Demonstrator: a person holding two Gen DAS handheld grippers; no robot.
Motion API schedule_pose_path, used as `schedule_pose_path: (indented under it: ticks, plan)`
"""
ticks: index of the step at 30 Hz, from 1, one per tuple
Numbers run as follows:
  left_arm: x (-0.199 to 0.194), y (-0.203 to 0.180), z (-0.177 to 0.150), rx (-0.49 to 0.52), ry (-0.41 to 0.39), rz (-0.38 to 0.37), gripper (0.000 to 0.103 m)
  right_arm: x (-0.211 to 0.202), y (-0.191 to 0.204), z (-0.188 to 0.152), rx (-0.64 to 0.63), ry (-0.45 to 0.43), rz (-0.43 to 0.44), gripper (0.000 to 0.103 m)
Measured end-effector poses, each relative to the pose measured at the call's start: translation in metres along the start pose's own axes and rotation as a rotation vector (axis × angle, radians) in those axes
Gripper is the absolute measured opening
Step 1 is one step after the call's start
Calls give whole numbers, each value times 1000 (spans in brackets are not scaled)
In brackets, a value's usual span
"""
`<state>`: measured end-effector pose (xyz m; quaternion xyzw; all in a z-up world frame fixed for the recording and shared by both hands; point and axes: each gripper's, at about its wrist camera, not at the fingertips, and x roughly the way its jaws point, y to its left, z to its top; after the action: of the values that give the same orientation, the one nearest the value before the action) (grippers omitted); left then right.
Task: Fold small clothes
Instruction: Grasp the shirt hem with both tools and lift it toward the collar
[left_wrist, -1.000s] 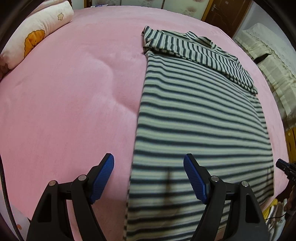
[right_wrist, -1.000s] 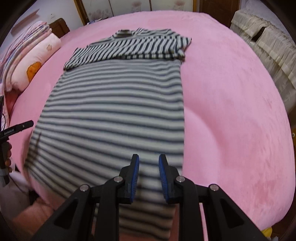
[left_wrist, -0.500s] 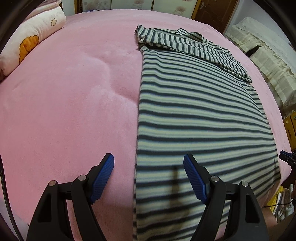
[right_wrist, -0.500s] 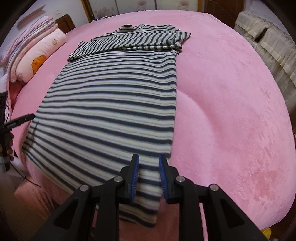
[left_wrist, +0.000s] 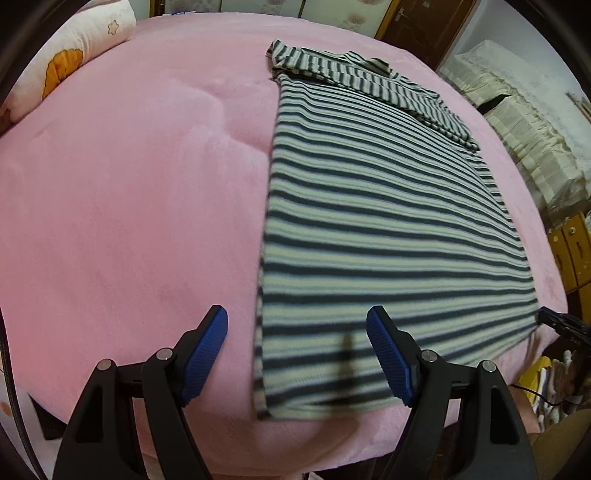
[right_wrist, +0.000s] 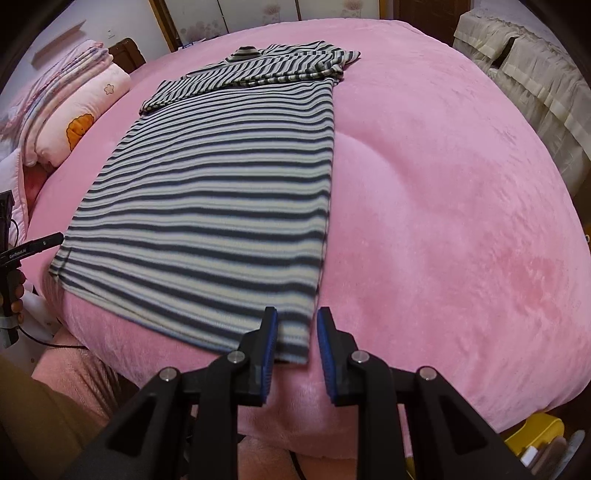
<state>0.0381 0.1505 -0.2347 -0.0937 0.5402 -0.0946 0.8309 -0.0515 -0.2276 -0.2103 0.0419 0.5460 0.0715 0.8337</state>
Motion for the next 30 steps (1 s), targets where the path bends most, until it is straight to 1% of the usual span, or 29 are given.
schedule_pose_path:
  ticks: [3,6,10,12,14,15,17,20,22,26,30]
  plan:
    - [0,1,-14,-11,-20,-19,76,4,-3,-5,8,-15,32,22]
    - [0,4,-24,-25,-43,-28,76,9,-3,-5,2,-38,39,22]
    - [-3,13,-28,-80,-73,-48,76,15,-2,0,15,-44,51,22]
    - [-3,18,-29,-108,-82,-77,76,18,0,2,24,-40,50,22]
    - [-1,21,-30,-127,-68,-104,76,18,2,2,20,-46,45,23]
    - [1,22,-30,-130,-59,-113,76,17,3,1,17,-48,40,25]
    - [1,21,-31,-120,-51,-116,76,15,5,-3,14,-57,31,26]
    - [1,17,-34,-106,-35,-151,76,11,3,-8,30,-57,36,26]
    - [3,15,-35,-103,-23,-178,72,10,-1,-10,53,-55,48,26]
    - [12,9,-38,-99,-1,-188,72,15,-8,-16,112,-28,82,26]
    - [16,10,-41,-125,-2,-196,72,15,-12,-21,146,-36,100,26]
